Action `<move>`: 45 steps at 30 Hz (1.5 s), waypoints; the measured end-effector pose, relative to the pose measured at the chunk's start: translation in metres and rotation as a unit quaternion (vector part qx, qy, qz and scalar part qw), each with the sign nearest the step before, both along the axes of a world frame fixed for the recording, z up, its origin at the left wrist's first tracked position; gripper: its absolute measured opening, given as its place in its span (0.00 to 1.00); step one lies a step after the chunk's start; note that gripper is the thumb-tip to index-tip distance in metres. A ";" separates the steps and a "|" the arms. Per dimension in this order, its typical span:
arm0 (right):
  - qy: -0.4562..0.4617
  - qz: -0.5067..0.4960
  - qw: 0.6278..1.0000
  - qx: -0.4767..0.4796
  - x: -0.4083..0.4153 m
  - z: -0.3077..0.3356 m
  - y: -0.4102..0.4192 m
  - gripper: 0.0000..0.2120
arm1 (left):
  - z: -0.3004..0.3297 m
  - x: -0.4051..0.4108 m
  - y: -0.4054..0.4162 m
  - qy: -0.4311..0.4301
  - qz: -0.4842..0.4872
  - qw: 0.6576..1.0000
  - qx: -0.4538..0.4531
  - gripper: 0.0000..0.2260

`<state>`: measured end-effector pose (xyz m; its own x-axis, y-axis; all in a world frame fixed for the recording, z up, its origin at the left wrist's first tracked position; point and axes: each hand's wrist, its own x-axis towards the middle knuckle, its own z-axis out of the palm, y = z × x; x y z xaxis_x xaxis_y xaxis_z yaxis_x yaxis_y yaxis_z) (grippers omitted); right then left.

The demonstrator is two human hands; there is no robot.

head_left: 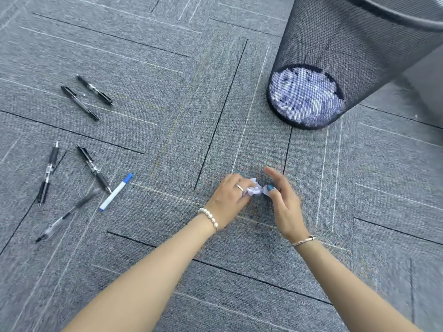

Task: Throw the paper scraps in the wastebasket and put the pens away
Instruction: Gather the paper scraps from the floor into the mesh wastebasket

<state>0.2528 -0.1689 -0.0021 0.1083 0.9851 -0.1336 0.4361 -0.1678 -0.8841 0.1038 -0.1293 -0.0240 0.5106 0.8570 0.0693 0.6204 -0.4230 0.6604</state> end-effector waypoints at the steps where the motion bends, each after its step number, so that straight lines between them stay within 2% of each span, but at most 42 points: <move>1: -0.008 0.004 1.000 0.001 -0.002 -0.001 -0.001 0.21 | 0.004 0.000 0.001 -0.020 0.025 0.999 -0.025 0.14; 4: -0.040 0.020 0.999 0.001 -0.005 -0.003 -0.005 0.24 | 0.012 -0.004 0.008 -0.077 0.124 0.986 -0.077 0.10; 9: -0.105 0.033 0.994 -0.004 -0.008 -0.004 -0.007 0.25 | 0.016 -0.019 0.023 -0.126 0.230 0.961 -0.089 0.11; 16: -0.133 0.067 0.989 0.000 -0.025 -0.008 0.000 0.28 | 0.025 -0.039 0.036 -0.195 0.295 0.930 -0.102 0.05; 21: -0.170 0.171 0.970 0.030 -0.047 -0.012 -0.004 0.34 | 0.028 -0.053 0.038 -0.210 0.307 0.923 -0.097 0.03; 24: -0.191 0.209 0.957 0.069 -0.060 -0.021 -0.009 0.37 | 0.026 -0.060 0.038 -0.223 0.317 0.916 -0.099 0.06; 29: -0.212 0.192 0.952 0.113 -0.060 -0.028 -0.008 0.23 | 0.021 -0.067 0.037 -0.225 0.311 0.917 -0.106 0.03; 34: -0.175 0.153 0.960 0.157 -0.060 -0.031 -0.004 0.10 | 0.019 -0.070 0.035 -0.198 0.318 0.922 -0.097 0.06; 45: -0.201 0.170 0.954 0.146 -0.061 -0.026 0.003 0.08 | 0.022 -0.072 0.032 -0.175 0.323 0.925 -0.102 0.09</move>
